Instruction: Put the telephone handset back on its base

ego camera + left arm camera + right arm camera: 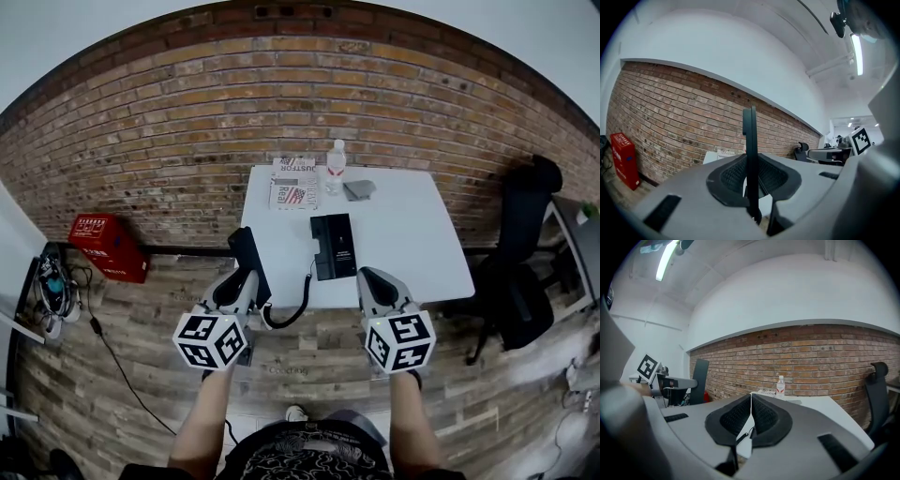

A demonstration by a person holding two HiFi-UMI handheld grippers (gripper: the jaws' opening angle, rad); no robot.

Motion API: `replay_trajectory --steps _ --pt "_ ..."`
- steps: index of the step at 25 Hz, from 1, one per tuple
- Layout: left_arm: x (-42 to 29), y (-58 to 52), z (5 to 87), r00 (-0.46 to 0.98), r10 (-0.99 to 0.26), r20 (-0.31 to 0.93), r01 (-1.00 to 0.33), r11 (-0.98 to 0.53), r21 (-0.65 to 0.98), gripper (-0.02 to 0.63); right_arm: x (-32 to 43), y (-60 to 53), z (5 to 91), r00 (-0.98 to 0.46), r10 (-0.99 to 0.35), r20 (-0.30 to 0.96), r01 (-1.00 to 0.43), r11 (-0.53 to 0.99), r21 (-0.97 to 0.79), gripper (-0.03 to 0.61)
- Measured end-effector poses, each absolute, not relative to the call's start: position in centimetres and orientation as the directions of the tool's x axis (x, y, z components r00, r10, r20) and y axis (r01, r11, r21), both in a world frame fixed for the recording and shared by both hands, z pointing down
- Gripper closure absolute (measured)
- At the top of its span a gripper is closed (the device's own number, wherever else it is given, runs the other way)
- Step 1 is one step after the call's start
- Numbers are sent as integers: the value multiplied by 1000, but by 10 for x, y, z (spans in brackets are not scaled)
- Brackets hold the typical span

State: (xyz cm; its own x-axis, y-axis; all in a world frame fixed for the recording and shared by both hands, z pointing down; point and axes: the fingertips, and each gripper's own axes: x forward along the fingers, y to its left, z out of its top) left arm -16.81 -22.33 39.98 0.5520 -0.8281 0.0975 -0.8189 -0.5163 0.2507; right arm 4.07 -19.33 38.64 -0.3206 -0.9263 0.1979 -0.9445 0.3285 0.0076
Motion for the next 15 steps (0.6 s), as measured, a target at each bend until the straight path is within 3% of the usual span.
replay_trajectory --steps 15 --pt "-126 -255 438 660 -734 157 -731 -581 357 540 46 -220 396 -328 -924 197 -942 336 4 577"
